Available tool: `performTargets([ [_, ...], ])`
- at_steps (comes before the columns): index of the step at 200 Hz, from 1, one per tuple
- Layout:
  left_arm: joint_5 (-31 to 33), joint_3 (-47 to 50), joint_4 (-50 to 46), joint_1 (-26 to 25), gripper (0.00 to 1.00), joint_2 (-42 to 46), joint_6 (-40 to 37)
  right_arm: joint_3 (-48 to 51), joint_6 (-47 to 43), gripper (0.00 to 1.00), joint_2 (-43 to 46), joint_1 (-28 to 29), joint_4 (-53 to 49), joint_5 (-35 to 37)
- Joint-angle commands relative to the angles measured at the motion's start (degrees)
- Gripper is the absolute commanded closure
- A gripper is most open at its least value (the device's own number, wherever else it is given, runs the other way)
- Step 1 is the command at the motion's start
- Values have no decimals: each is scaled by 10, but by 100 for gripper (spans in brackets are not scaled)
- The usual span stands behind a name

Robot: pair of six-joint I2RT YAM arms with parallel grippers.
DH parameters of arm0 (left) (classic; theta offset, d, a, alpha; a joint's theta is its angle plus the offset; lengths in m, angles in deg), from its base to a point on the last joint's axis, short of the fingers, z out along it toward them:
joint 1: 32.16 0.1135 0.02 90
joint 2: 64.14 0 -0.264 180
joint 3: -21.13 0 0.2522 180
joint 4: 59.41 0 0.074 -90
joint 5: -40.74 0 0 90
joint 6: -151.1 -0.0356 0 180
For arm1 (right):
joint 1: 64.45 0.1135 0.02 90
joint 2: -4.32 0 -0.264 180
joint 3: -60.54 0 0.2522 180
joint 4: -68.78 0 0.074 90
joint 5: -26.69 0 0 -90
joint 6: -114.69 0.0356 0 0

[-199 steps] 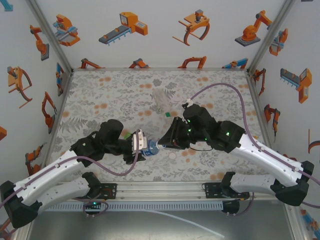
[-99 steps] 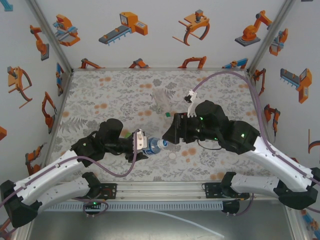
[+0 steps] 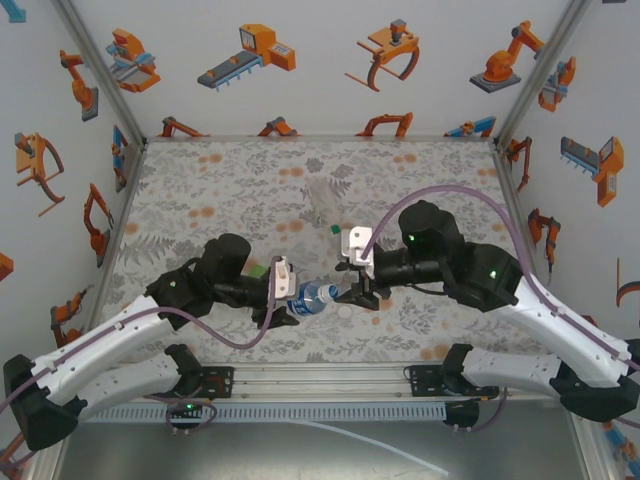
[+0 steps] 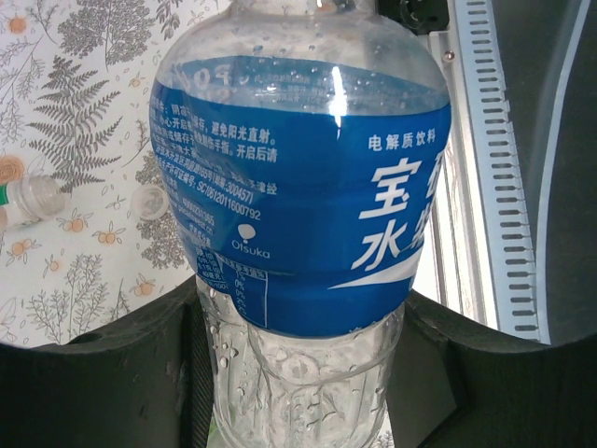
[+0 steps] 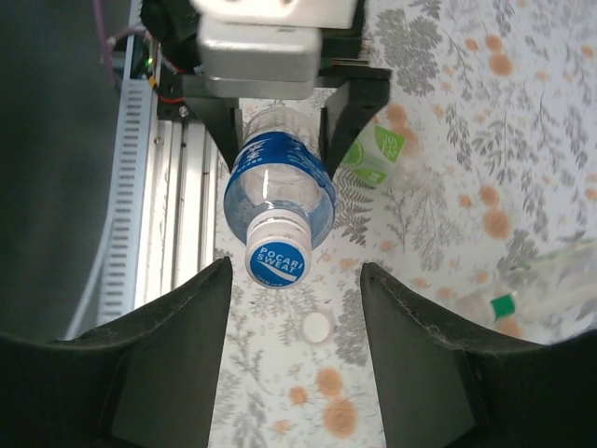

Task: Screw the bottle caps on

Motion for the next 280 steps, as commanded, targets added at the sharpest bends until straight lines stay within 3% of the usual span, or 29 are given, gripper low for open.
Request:
performTargets([
  [1, -30, -20, -9, -2, 100, -2, 11, -3, -100, 50, -7, 3, -4, -45],
  [40, -32, -22, -9, -2, 100, -2, 13, 19, -94, 58, -6, 9, 23, -50],
  [142, -31, -20, -9, -2, 100, -4, 16, 31, -76, 57, -3, 12, 21, -79],
  [237, -36, -23, -8, -2, 100, -5, 15, 38, -68, 60, -15, 13, 29, -50],
  [280, -35, -25, -6, -2, 100, -10, 14, 45, -10, 76, -15, 13, 43, -32],
])
